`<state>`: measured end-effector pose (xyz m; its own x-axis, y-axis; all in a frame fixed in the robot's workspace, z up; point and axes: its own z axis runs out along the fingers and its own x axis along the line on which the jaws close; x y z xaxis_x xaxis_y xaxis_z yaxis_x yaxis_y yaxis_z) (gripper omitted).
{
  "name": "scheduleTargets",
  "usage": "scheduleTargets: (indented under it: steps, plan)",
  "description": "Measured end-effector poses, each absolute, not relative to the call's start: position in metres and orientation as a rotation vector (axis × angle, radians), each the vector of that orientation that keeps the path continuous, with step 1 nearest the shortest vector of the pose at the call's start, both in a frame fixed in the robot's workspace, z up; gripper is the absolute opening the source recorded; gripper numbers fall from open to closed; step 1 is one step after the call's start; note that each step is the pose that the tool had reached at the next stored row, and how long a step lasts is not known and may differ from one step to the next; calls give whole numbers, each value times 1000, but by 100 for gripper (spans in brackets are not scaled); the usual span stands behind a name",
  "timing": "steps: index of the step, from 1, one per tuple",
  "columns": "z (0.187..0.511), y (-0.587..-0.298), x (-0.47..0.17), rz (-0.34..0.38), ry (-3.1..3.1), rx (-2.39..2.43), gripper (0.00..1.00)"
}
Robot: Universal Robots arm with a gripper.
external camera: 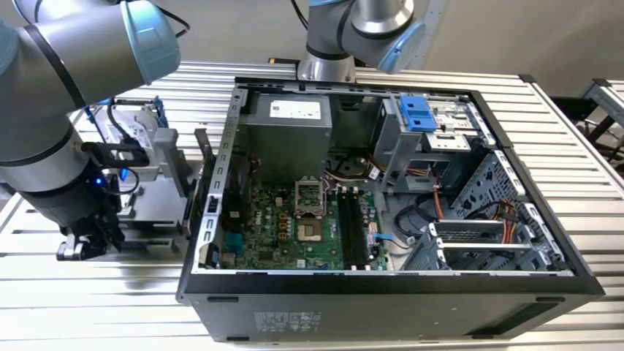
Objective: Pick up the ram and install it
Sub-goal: 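Pick up the ram and move it above insertion slot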
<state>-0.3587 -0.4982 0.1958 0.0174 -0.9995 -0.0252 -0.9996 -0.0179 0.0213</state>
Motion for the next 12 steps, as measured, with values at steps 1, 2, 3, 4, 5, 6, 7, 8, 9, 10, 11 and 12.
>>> scheduleTargets:
  steps: [1,2,3,4,5,6,7,8,9,10,11,12]
  plan:
    - [196,-498,-359,51,2200,-2239,100]
    - [196,-498,-359,51,2200,-2240,100]
    - [196,-498,-359,51,2199,-2240,100]
    - [196,-498,-360,51,2199,-2240,100]
    - [196,-498,-360,51,2200,-2240,100]
    - [196,-498,-360,51,2199,-2240,100]
    - [196,-498,-360,51,2200,-2240,100]
    - [196,-498,-360,51,2199,-2240,100]
    - [196,-498,-360,51,2200,-2240,100]
    - [196,-498,-360,51,2200,-2239,100]
    - [196,-498,-360,51,2202,-2238,100]
    - [196,-498,-360,51,2204,-2235,100]
